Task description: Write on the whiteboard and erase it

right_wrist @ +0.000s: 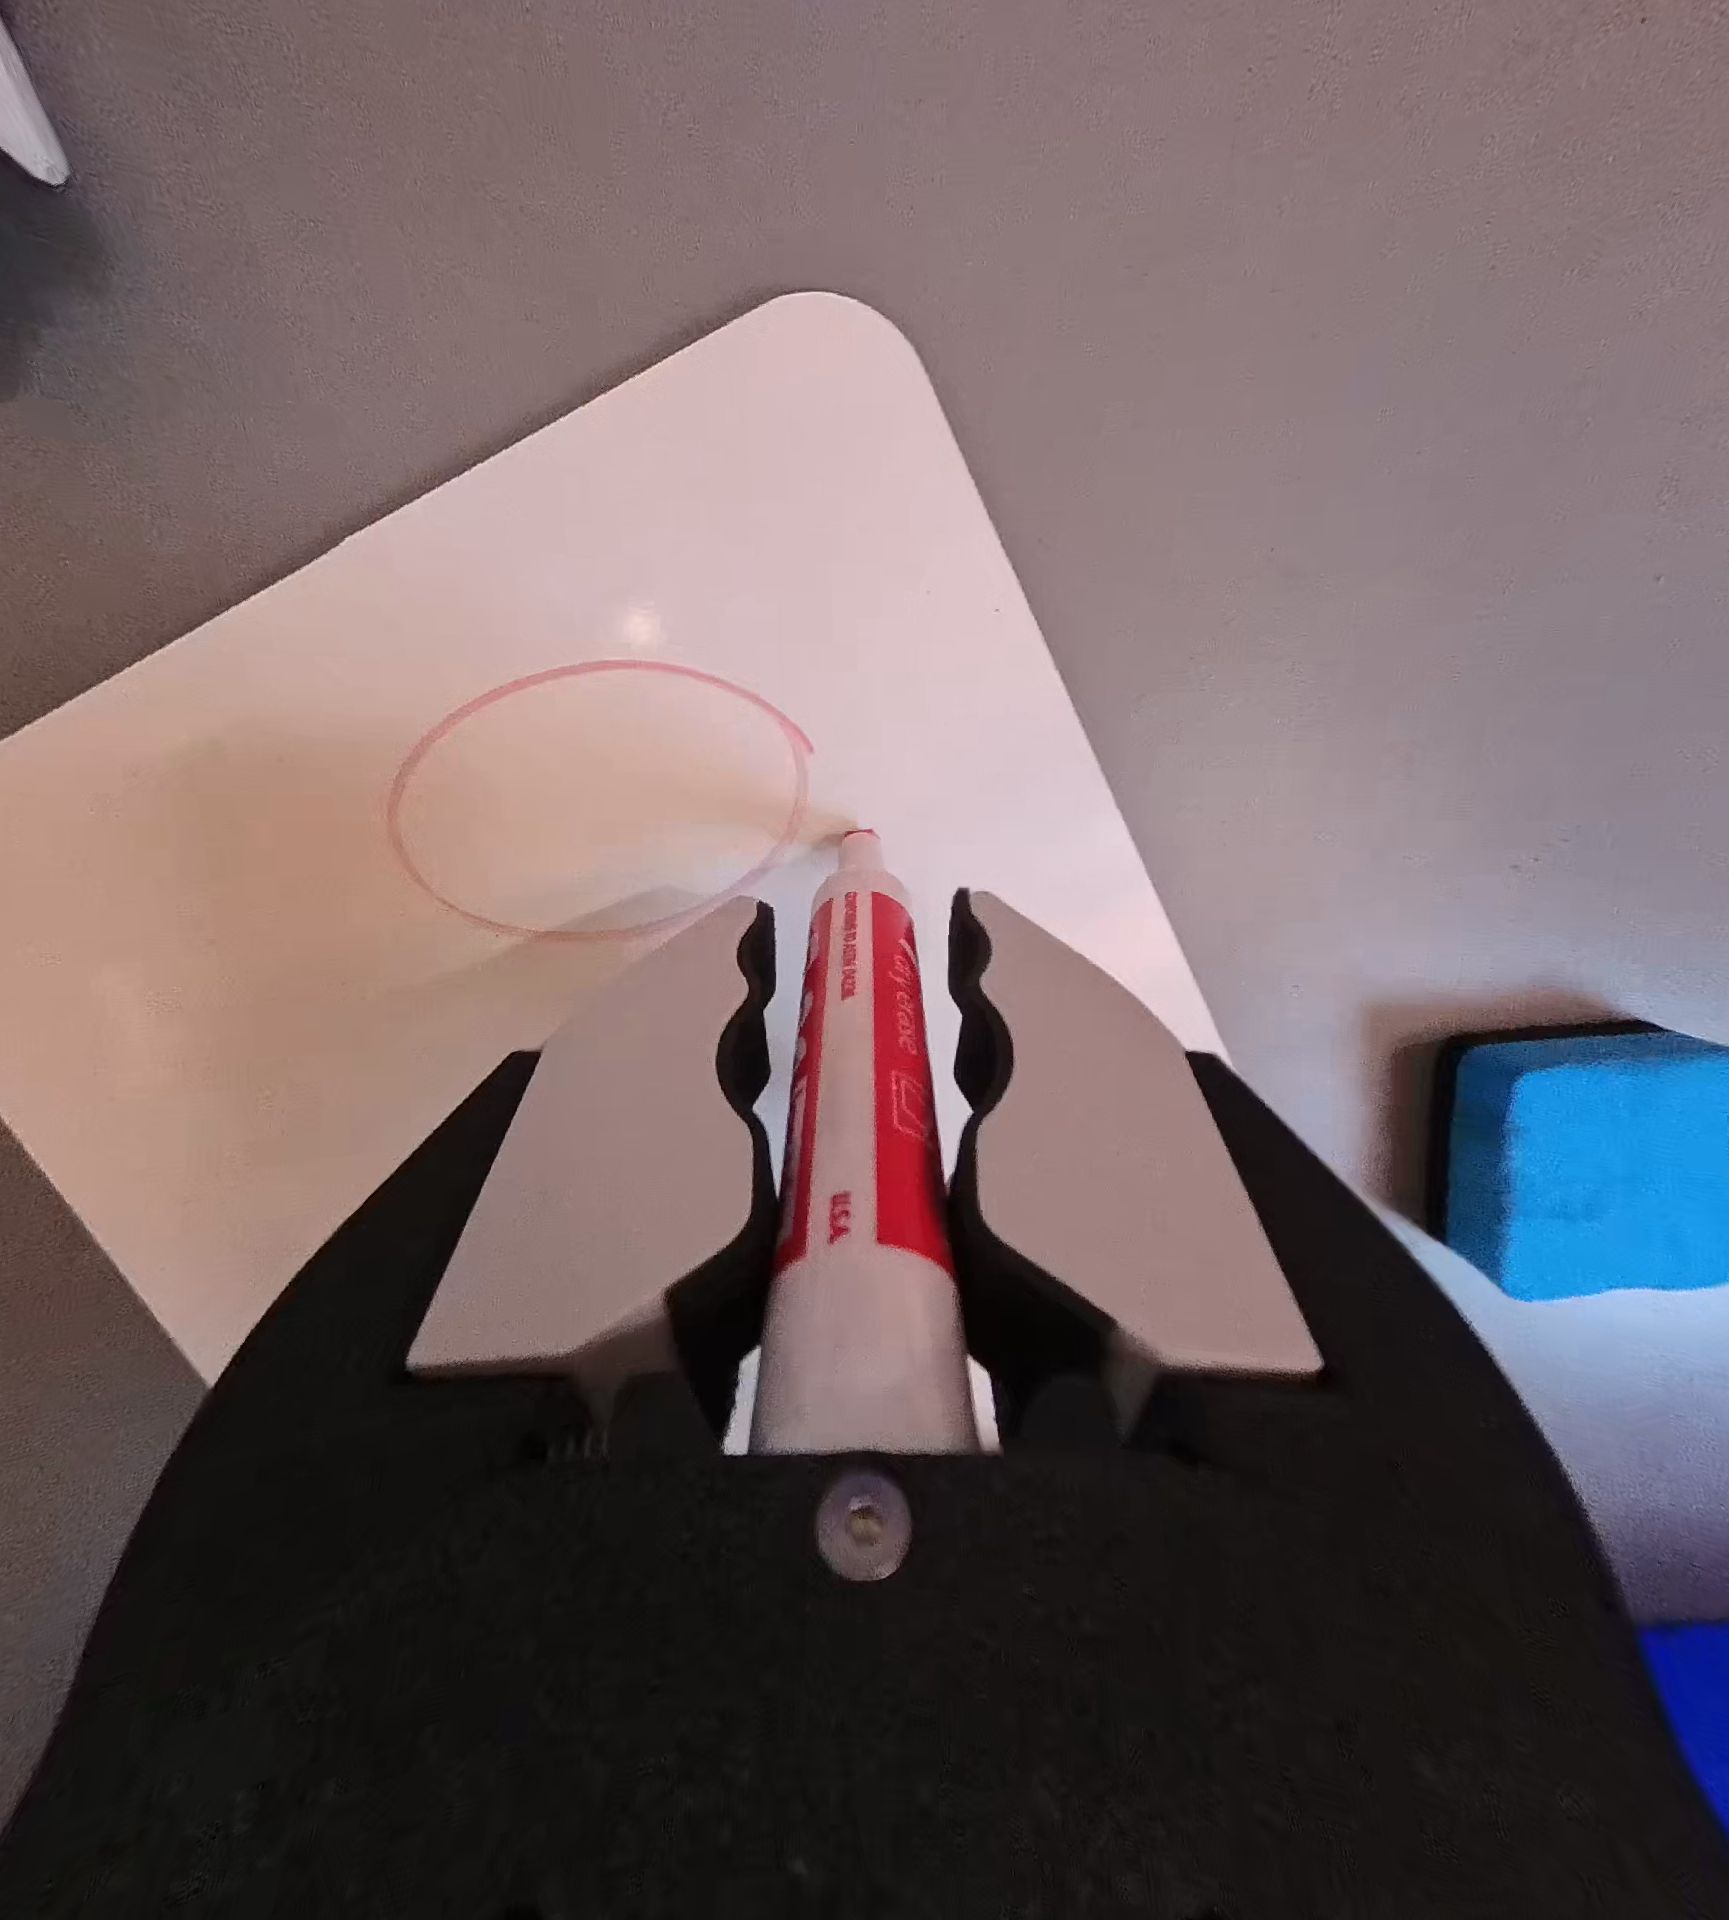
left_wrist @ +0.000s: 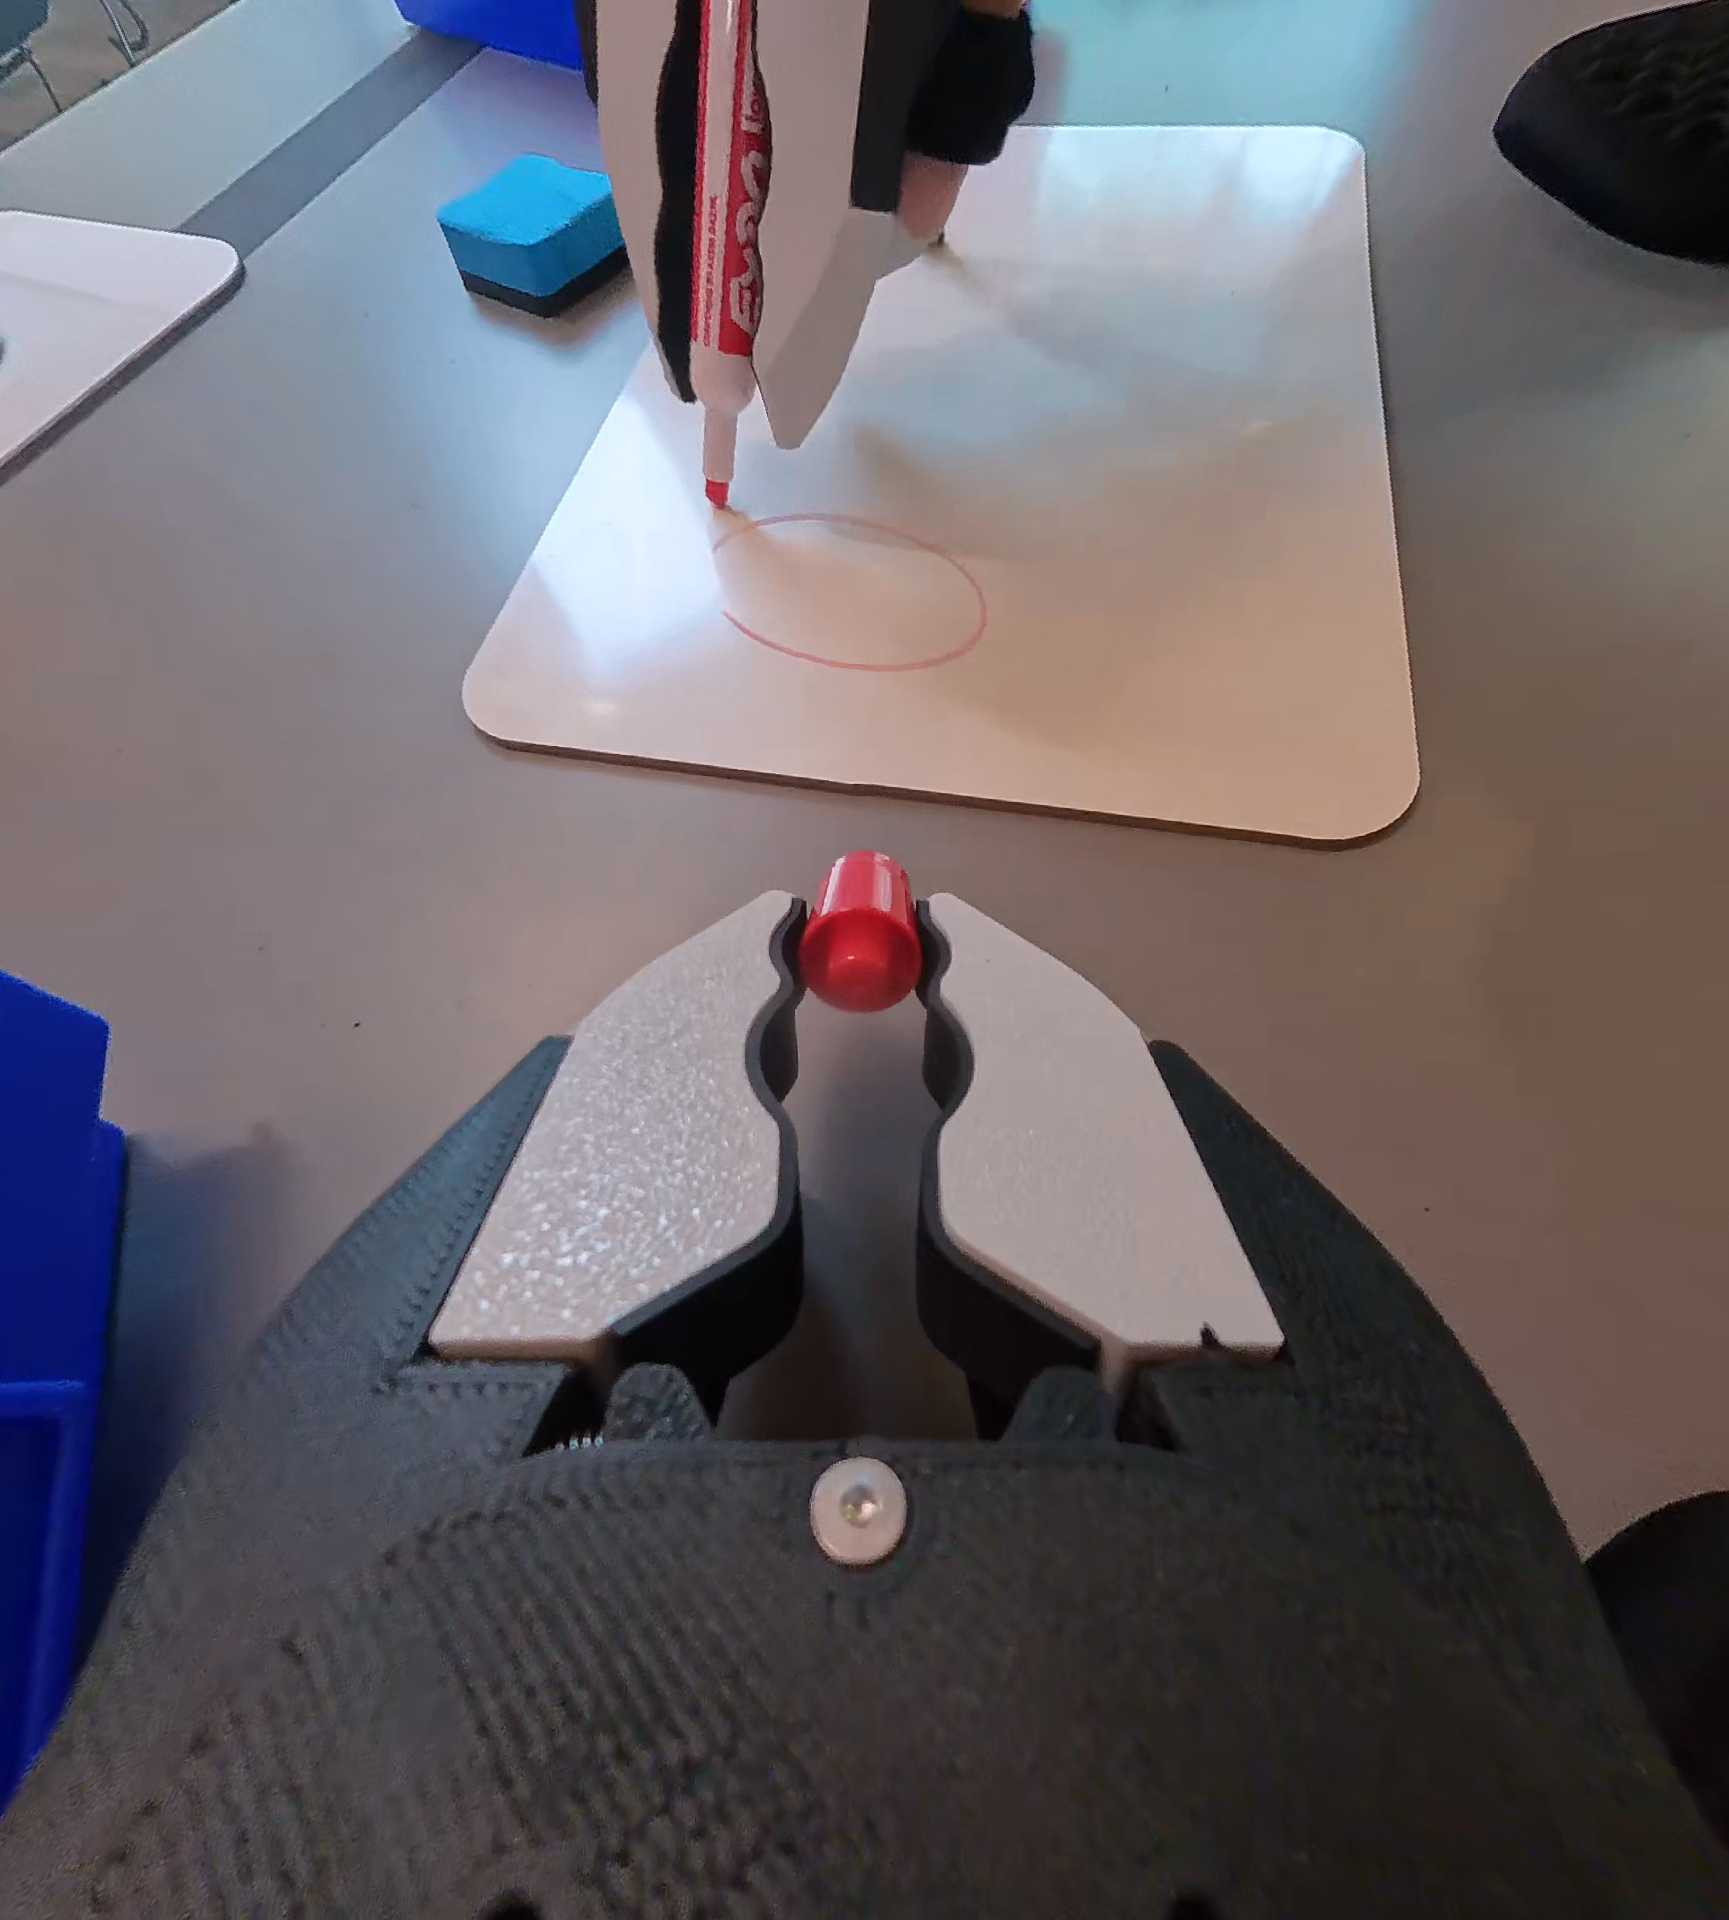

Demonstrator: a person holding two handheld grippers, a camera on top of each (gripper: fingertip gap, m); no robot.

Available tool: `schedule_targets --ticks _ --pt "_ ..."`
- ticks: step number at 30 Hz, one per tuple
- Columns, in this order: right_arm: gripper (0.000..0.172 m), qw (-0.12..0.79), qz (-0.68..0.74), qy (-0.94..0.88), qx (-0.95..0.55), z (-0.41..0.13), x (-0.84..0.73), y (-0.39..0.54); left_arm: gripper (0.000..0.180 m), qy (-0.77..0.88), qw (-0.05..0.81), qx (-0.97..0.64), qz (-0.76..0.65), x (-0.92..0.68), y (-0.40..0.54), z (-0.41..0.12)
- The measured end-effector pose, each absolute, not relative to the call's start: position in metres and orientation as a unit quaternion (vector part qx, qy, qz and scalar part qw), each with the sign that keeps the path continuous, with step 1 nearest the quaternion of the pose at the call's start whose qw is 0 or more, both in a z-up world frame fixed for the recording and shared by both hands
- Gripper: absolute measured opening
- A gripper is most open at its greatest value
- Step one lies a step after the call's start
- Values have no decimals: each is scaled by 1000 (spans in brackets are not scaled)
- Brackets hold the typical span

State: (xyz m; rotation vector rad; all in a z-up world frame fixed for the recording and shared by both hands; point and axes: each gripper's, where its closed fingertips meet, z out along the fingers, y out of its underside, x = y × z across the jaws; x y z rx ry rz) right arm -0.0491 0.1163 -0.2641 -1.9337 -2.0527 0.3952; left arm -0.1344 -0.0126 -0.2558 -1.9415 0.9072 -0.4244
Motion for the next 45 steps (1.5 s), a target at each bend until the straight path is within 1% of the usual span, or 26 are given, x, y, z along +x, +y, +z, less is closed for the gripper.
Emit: schedule_targets --ticks 6,8,15,22,28,34,40,43,45 --pt "34 115 146 -737 -650 -264 -24 67 20 366 457 -792 -174 -136 -12 -257" --pt "35 121 135 -743 -645 -264 -18 60 20 366 455 -793 -174 -136 -11 -258" --pt "35 128 101 -696 -699 -263 34 102 20 368 450 -795 -173 -136 -11 -259" --pt "35 167 88 -681 -708 -264 7 151 20 374 447 -796 -166 -133 -14 -261" --pt "35 187 116 -713 -665 -264 -42 128 20 376 443 -795 -172 -131 -15 -262" --pt "35 196 131 -653 -720 -245 24 145 20 372 436 -800 -178 -131 -15 -263" --pt "35 188 113 -654 -724 -265 38 141 20 372 436 -801 -173 -132 -15 -263" --pt "34 193 81 -646 -734 -264 62 151 20 369 437 -802 -173 -135 -15 -263" --pt "34 190 90 -632 -746 -262 72 154 20 368 436 -802 -177 -135 -15 -263"
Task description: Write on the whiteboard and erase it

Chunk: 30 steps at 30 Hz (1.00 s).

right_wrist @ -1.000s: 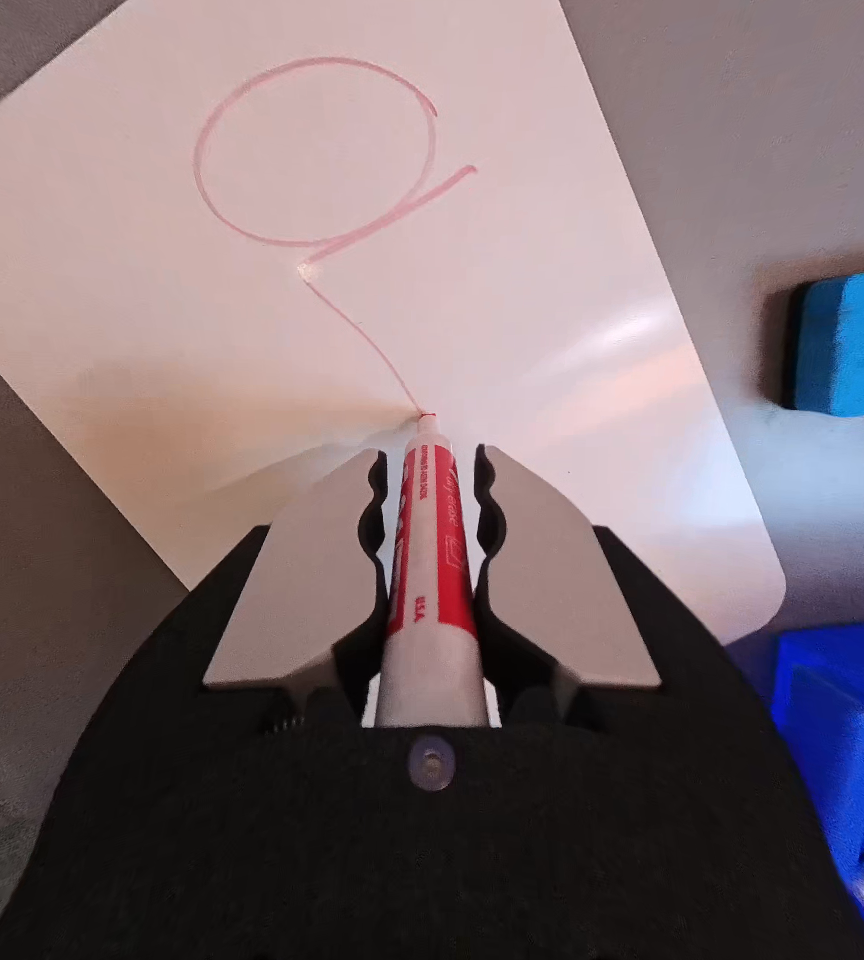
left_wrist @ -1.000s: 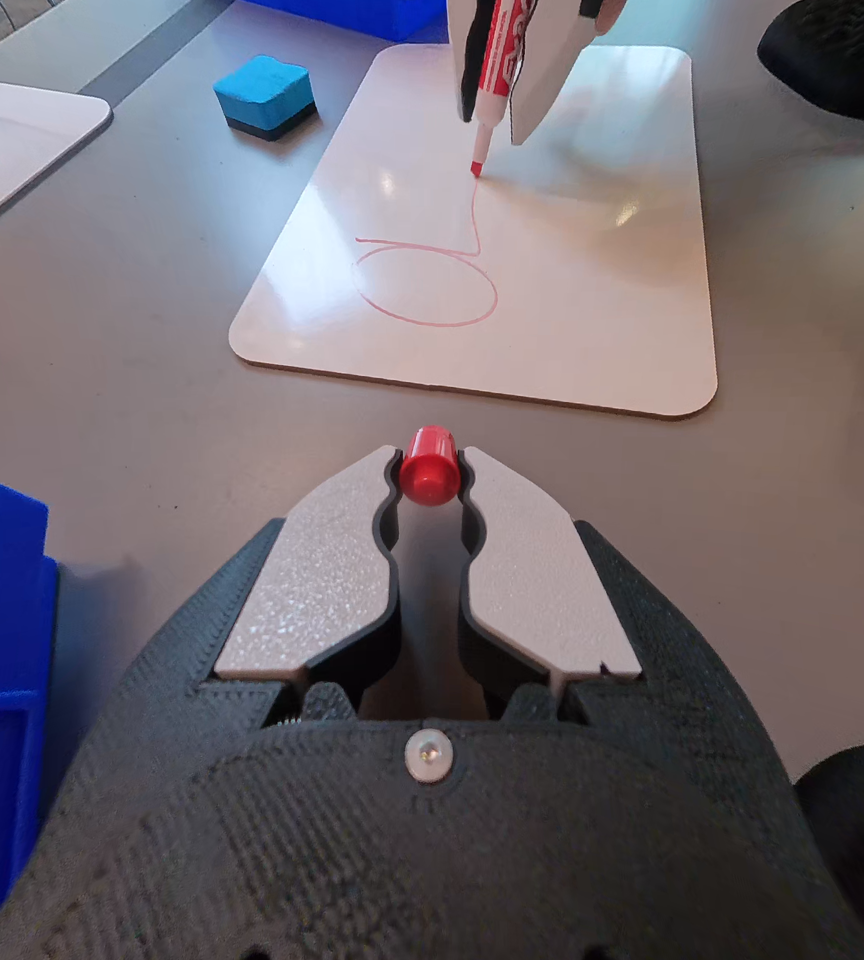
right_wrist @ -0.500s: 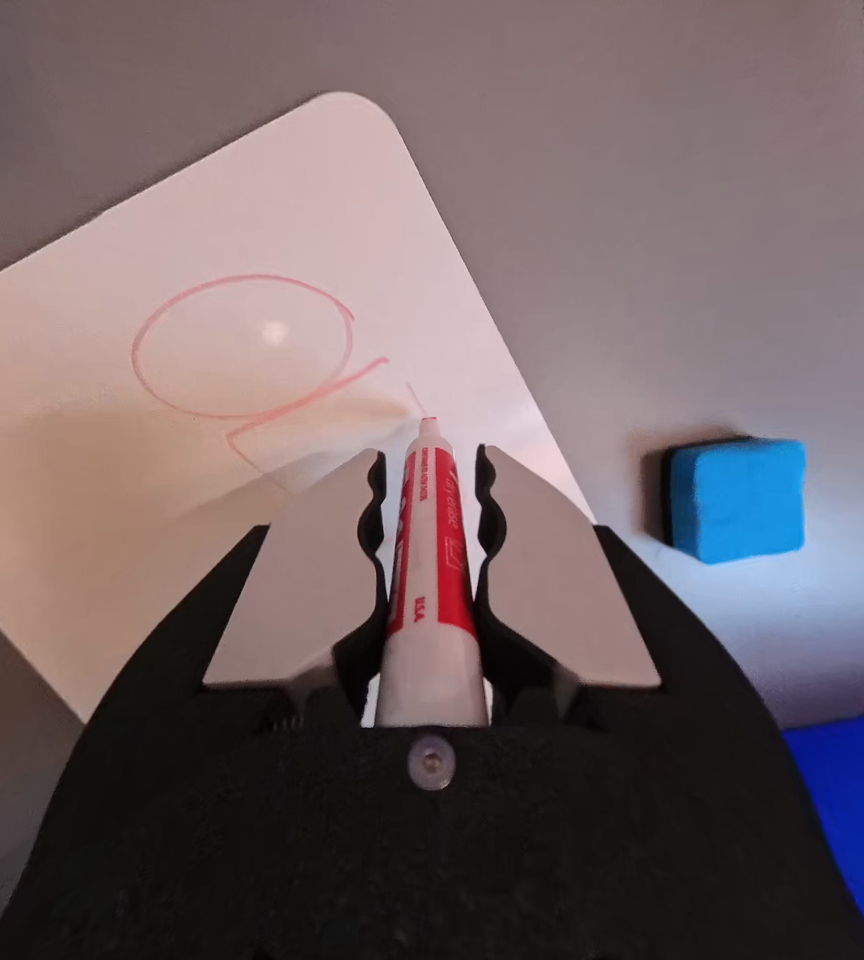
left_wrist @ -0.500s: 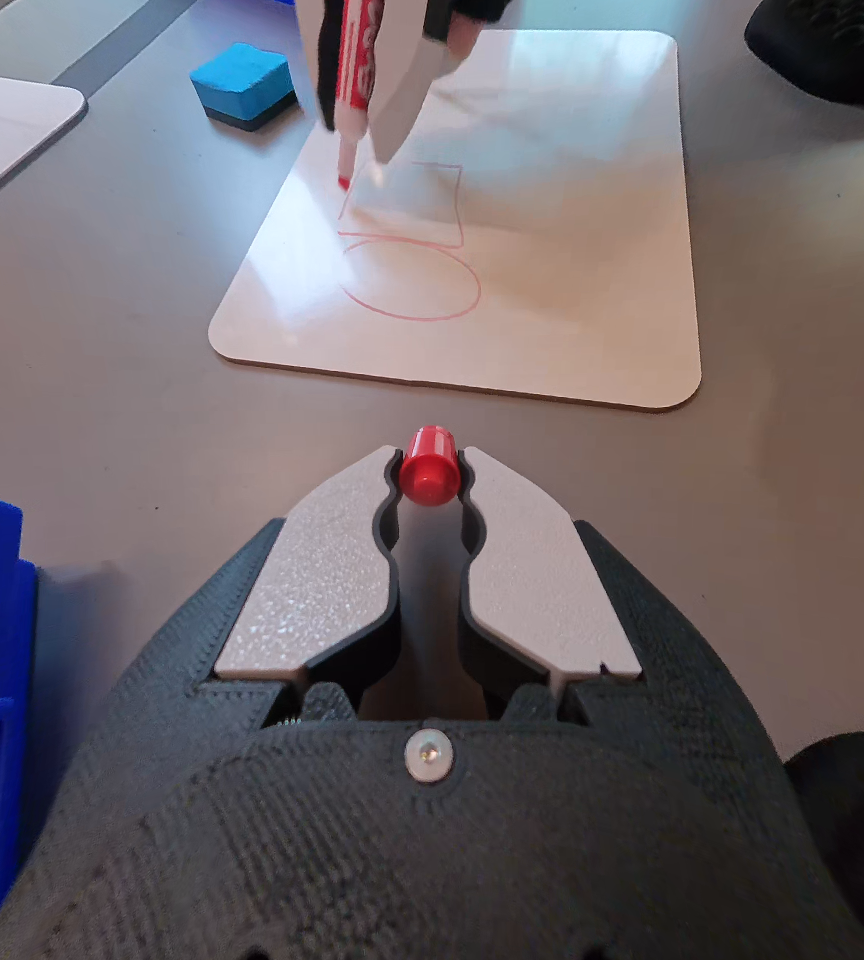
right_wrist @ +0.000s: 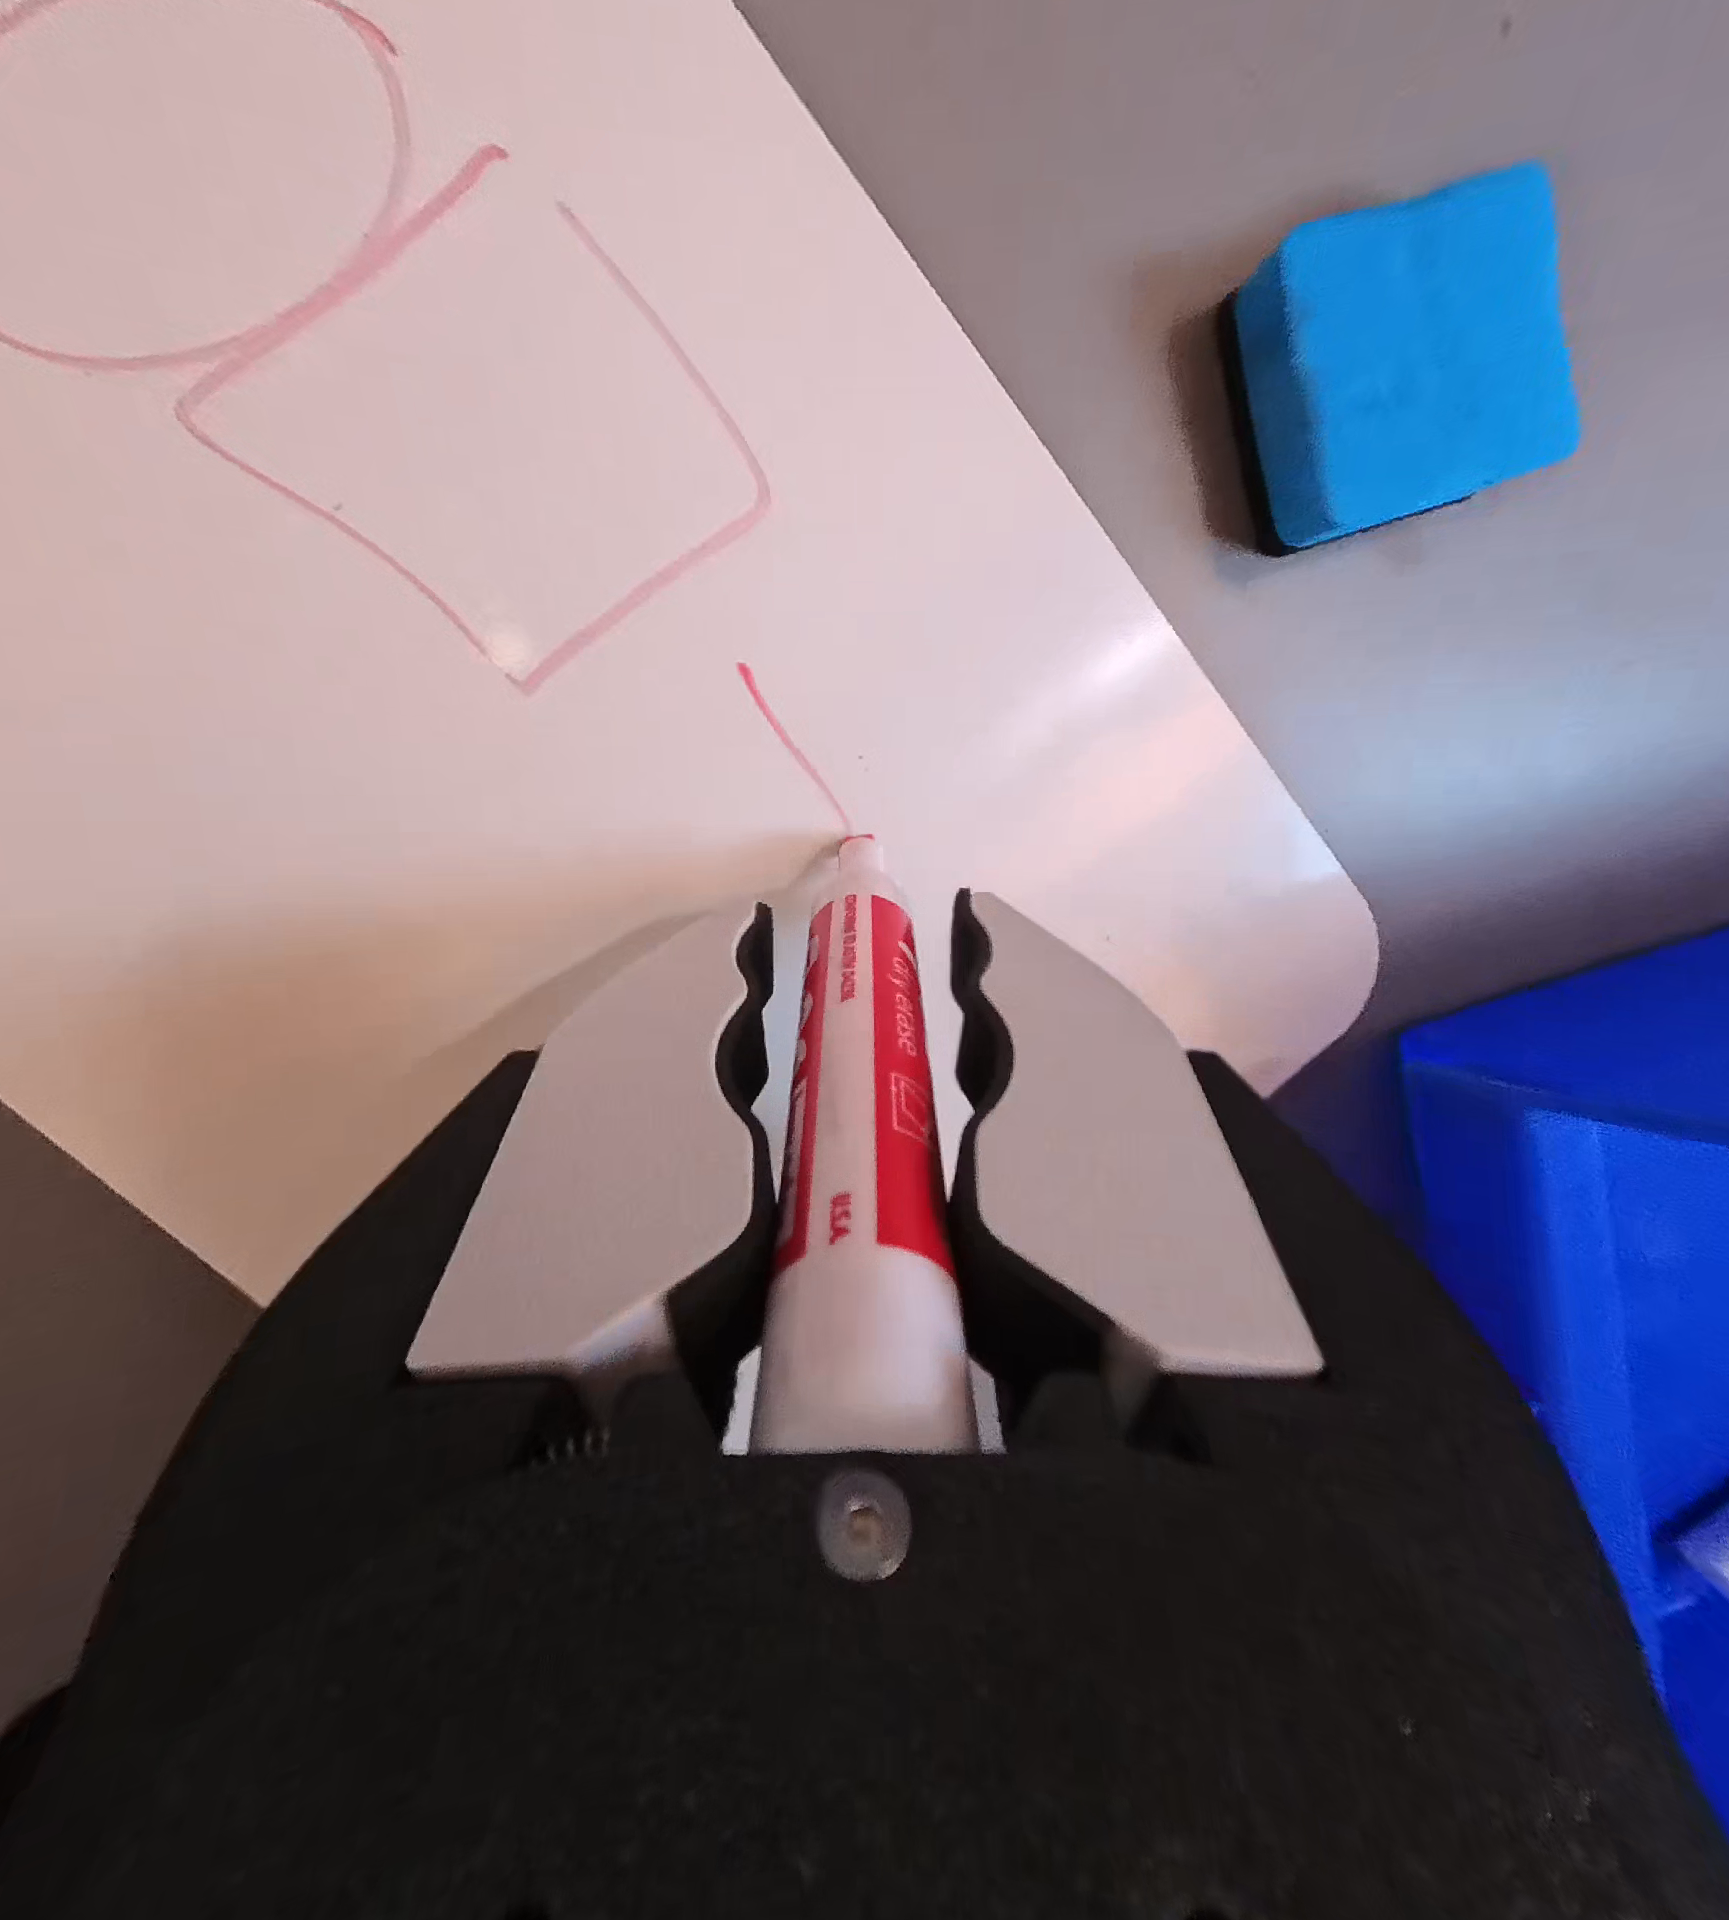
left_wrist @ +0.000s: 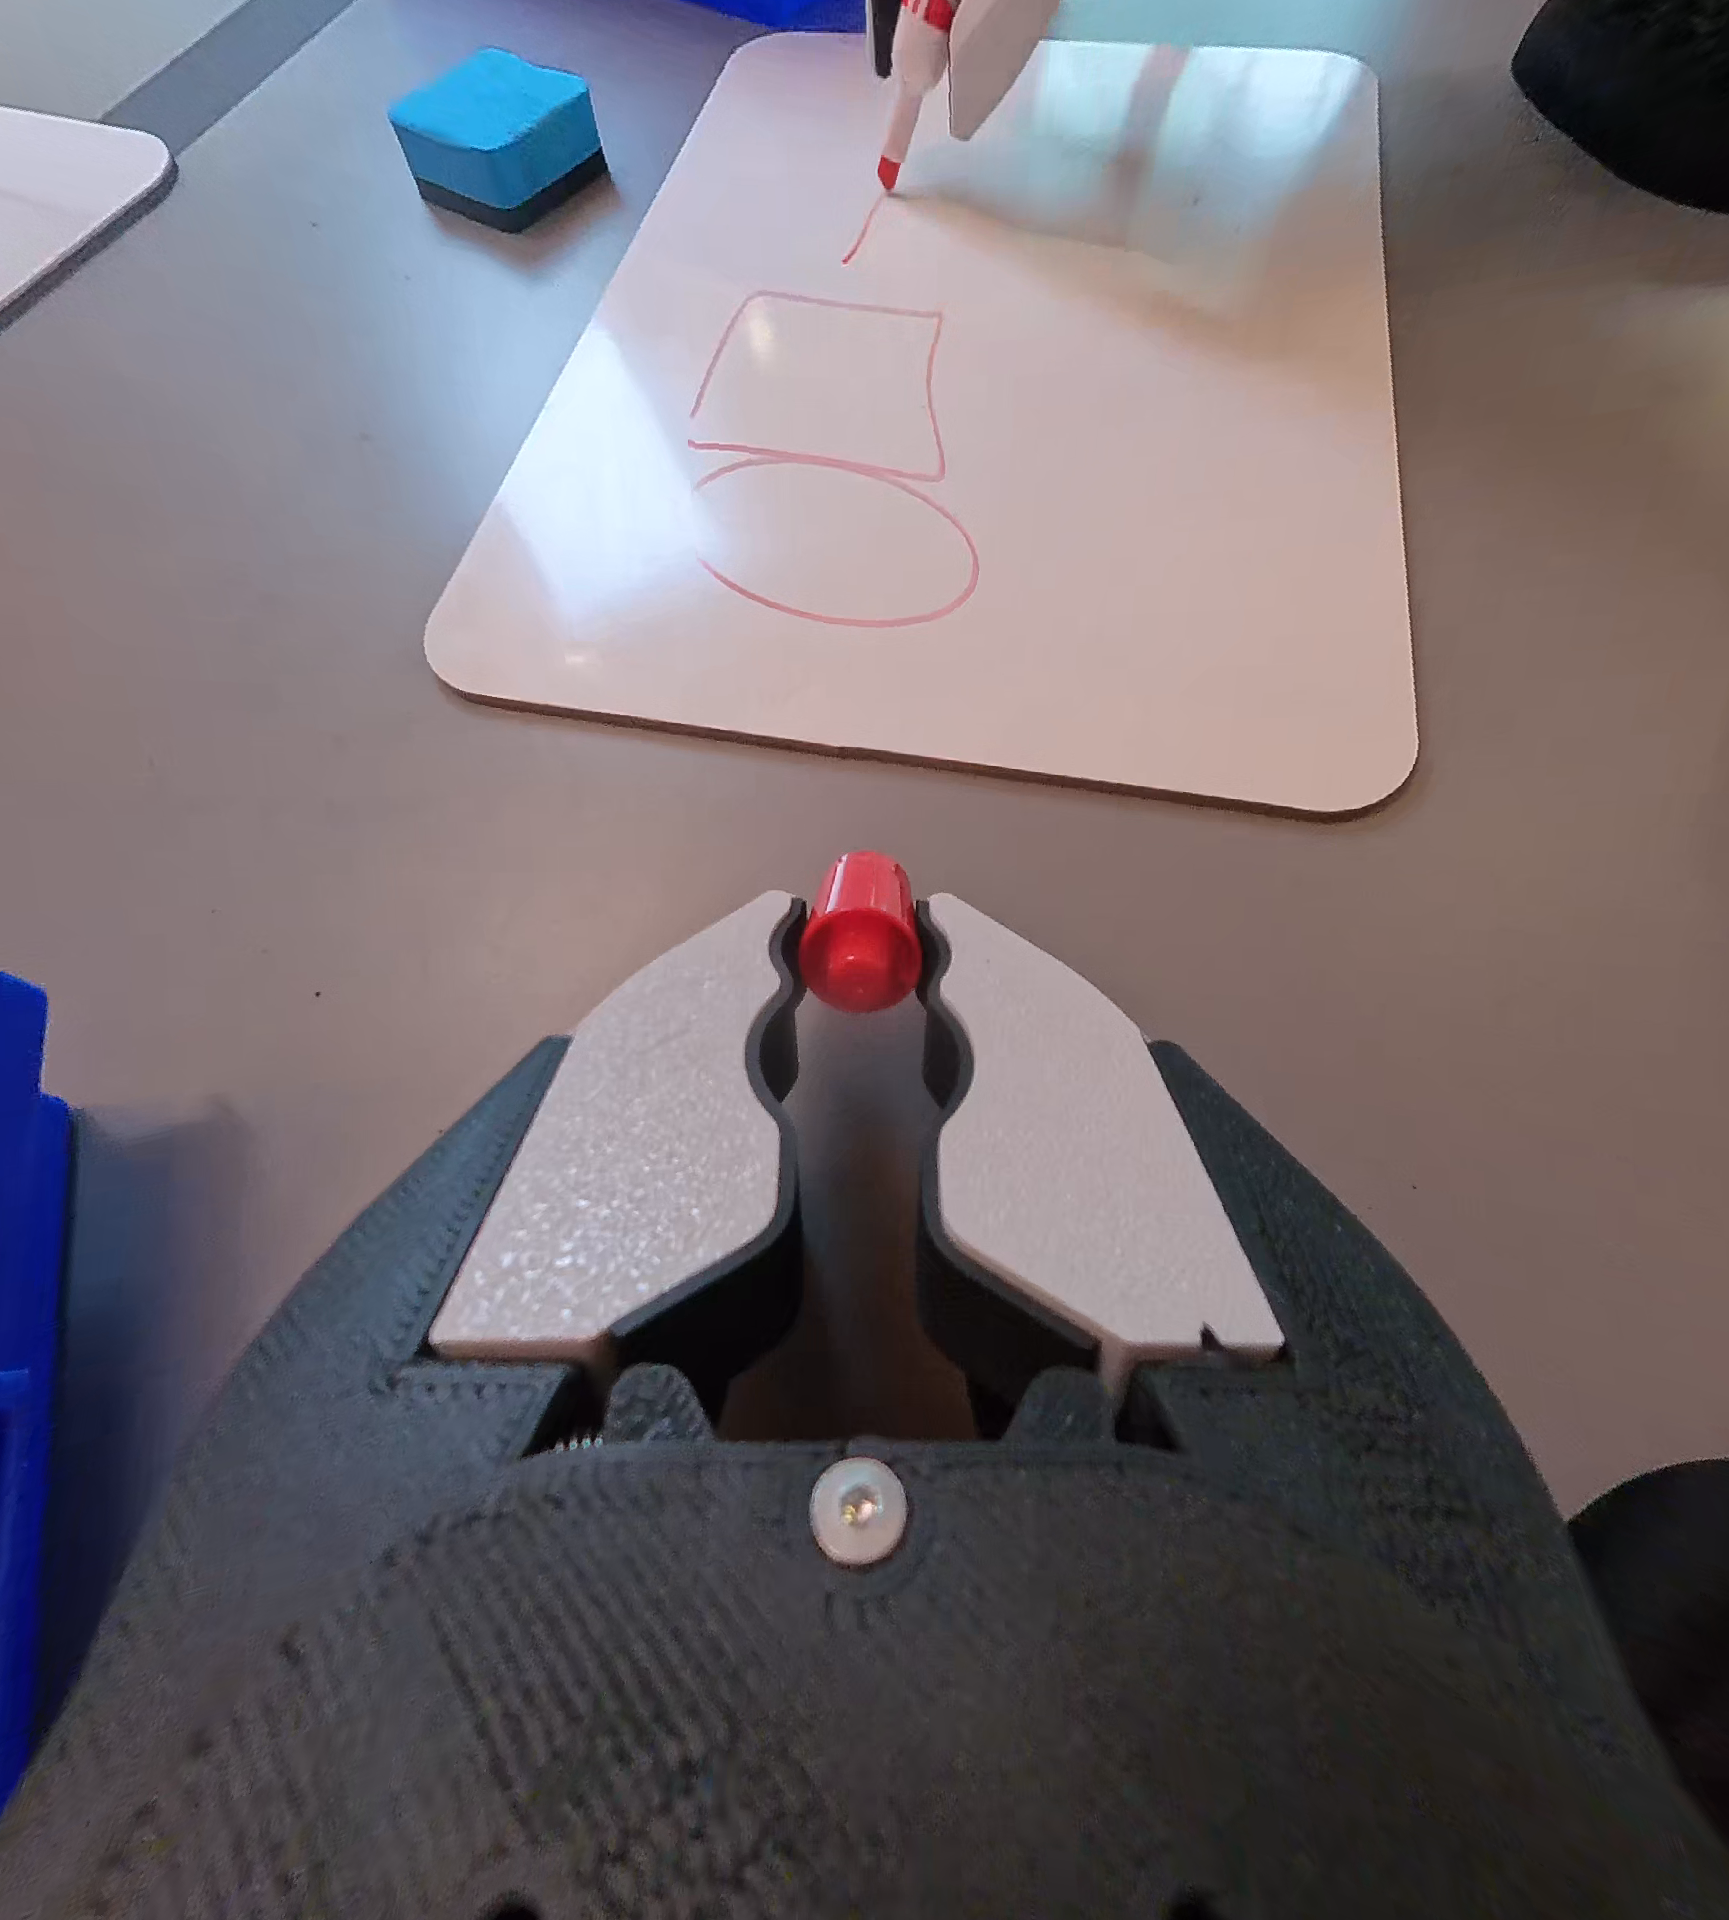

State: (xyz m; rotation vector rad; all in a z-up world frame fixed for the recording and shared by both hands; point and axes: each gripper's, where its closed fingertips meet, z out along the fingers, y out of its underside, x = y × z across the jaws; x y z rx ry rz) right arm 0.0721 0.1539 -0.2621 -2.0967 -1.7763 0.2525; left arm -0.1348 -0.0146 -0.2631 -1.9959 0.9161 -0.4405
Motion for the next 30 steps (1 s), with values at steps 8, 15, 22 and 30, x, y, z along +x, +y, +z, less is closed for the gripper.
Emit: schedule_targets --ticks 8,15,22,30 --pt "36 206 85 -632 -742 -264 63 158 20 375 436 -800 -172 -134 -16 -264" --pt "34 208 89 -640 -734 -261 72 147 20 374 435 -800 -172 -134 -16 -264" --pt "34 227 68 -607 -759 -264 86 189 20 372 435 -802 -171 -133 -15 -264" --pt "36 194 92 -643 -735 -265 90 132 20 376 435 -801 -170 -133 -15 -264"
